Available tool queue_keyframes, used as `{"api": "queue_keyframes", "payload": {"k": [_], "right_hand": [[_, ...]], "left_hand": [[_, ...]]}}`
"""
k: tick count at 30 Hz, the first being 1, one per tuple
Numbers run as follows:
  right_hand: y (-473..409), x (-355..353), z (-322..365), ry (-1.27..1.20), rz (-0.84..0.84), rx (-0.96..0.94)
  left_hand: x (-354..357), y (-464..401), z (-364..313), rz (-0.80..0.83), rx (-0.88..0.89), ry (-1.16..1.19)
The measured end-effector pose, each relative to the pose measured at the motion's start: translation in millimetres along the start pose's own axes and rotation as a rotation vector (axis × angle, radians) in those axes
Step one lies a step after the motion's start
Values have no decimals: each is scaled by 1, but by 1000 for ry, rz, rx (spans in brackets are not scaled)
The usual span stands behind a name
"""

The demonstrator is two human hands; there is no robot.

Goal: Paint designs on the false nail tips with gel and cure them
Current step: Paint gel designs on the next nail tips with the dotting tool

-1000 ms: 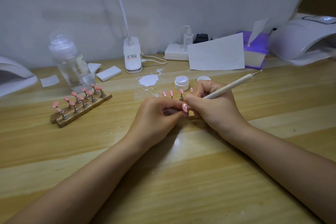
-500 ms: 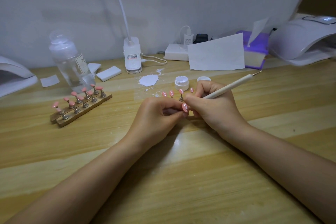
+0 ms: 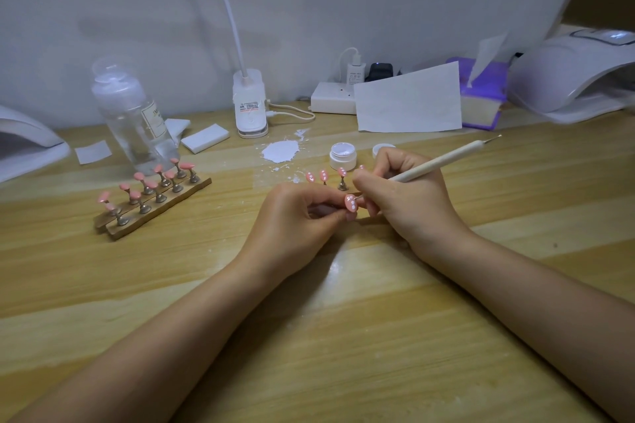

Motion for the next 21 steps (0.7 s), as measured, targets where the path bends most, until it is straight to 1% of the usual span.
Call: {"api": "queue_keyframes", "payload": {"k": [8,21], "right_hand": [[0,2,-1,-22,65,-5],[0,2,-2,-23,60,-15]], "left_hand": [[0,0,-1,-1,-4,3],[0,0,0,-4,9,-1]]}}
Point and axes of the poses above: each hand's wrist, its own y-axis away from the middle knuckle, its own x-axis out of the palm, z = x × y, the point moved 1 cm from there along -y, towards the middle knuckle, and after that the axes turned 3 degrees about -y, right-handed, at the moved point
